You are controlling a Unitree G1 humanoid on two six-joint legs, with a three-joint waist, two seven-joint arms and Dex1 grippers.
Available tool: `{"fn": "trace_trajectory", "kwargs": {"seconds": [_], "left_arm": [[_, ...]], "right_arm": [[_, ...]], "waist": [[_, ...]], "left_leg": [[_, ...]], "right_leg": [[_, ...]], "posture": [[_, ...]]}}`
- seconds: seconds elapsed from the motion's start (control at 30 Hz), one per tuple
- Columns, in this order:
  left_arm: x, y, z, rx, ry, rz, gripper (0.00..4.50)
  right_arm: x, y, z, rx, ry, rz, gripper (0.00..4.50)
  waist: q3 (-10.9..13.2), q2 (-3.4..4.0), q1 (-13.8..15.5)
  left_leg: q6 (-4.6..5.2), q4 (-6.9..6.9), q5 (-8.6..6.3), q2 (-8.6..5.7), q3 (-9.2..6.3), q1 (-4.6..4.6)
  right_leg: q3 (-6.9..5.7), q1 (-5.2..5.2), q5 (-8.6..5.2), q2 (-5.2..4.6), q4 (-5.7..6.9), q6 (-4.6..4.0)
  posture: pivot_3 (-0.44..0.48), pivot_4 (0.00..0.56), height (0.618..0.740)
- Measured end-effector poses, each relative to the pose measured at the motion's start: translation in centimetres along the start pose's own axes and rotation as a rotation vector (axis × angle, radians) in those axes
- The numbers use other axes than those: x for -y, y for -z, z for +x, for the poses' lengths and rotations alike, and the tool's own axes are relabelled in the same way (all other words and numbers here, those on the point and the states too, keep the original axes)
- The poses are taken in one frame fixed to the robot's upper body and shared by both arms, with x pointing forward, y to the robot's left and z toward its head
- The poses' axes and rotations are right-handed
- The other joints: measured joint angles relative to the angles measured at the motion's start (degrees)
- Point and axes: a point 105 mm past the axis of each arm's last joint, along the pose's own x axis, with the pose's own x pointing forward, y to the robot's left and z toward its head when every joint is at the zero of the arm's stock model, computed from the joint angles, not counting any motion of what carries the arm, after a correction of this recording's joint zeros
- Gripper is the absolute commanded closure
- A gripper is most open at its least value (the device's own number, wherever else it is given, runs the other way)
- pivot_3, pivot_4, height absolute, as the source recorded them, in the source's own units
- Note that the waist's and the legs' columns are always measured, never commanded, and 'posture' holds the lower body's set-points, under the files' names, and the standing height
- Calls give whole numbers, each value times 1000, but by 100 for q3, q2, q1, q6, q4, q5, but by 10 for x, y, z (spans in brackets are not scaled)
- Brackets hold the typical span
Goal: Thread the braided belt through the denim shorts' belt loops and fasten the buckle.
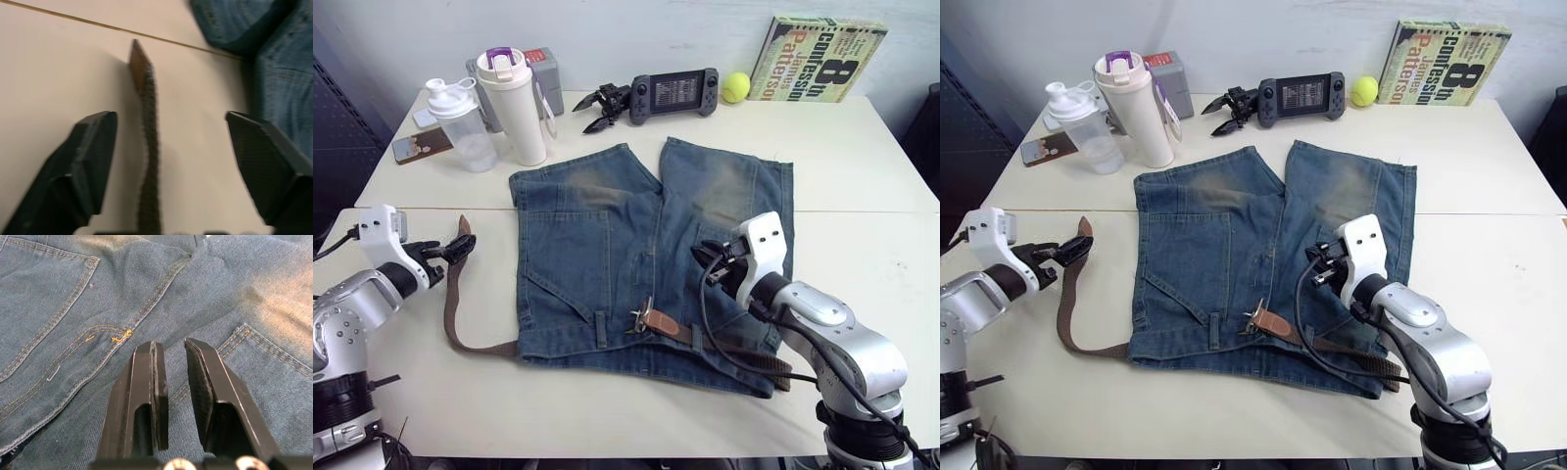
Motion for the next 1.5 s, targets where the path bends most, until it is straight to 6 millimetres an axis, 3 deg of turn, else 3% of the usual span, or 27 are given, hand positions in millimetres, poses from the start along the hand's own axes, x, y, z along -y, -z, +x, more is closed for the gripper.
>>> {"fn": "trace_trajectory", "kwargs": {"seconds": [0.13, 0.33, 0.43, 0.67, 0.77, 0.93, 1.07, 1.23, 1.3, 1.4, 1.5], "left_arm": [[7, -5, 9, -45, -19, 116, 26], [-11, 18, 18, -169, -102, 204, 26], [-18, 19, 15, -178, -130, 255, 873], [-9, 24, 10, -138, -111, 312, 3994], [4, 7, 7, -34, -78, 404, 3994], [64, -49, -8, 277, 110, 682, 3994], [106, -70, -26, 447, 281, 821, 3994], [104, -75, -31, 482, 346, 706, 3994], [106, -70, -33, 454, 387, 739, 3994], [125, -39, -33, 350, 545, 873, 3994], [149, -18, -34, 315, 700, 905, 3994]], "right_arm": [[-10, 1, 2, 8, -20, 12, 3587], [-12, 2, 4, 9, 0, 25, 3587], [-13, 1, 4, 15, 5, 26, 3587], [-7, -1, 2, 25, 28, 27, 3587], [-3, -1, 1, 20, 36, 20, 3587], [-1, -2, 4, 16, 32, 16, 3587], [-1, -4, 5, 22, 27, 11, 3587], [0, -6, 5, 32, 34, 5, 3587], [1, -7, 5, 38, 40, 0, 3587], [5, -7, 3, 24, 63, -72, 3587], [4, -11, -2, -3, 35, -273, 3587]], "waist": [[-1, -1, 36], [-1, -2, 33], [-2, -1, 10], [-2, -2, -21], [-3, -5, -18], [-3, -5, 46], [-3, -5, 38], [-3, -5, -15], [-3, -5, -66], [-3, -5, -79], [-3, -5, -56]], "left_leg": [[-1, 5, 1, -8, 1, -1], [-3, 3, 1, -2, 3, -2], [-4, -2, 2, -2, 9, 1], [-4, -1, 2, -1, 9, -7], [-4, 2, 2, -1, 12, -15], [-4, 6, 2, -6, 24, -16], [-3, 3, 2, -3, 42, -15], [-2, 2, 1, 2, 56, -16], [-1, 1, 0, 1, 54, -13], [-1, 3, 0, -6, 53, -13], [6, 12, -3, -15, 59, -16]], "right_leg": [[2, 2, 0, 1, 2, 0], [0, -8, 0, 3, 8, 0], [1, -19, 0, 2, 22, 0], [25, -37, 0, 2, 39, 0], [33, -45, 0, 2, 40, 0], [39, -44, 0, 2, 37, 0], [50, -55, 0, 11, 43, 0], [56, -78, 0, 14, 72, 0], [66, -80, 0, 12, 83, 0], [74, -79, 0, 13, 85, 0], [88, -76, 0, 14, 80, 0]], "posture": [[0, 150, 739], [0, 150, 739], [0, 150, 739], [0, 150, 739], [0, 150, 739], [0, 150, 739], [0, 150, 739], [0, 150, 739], [0, 150, 739], [0, 150, 739], [0, 150, 739]]}}
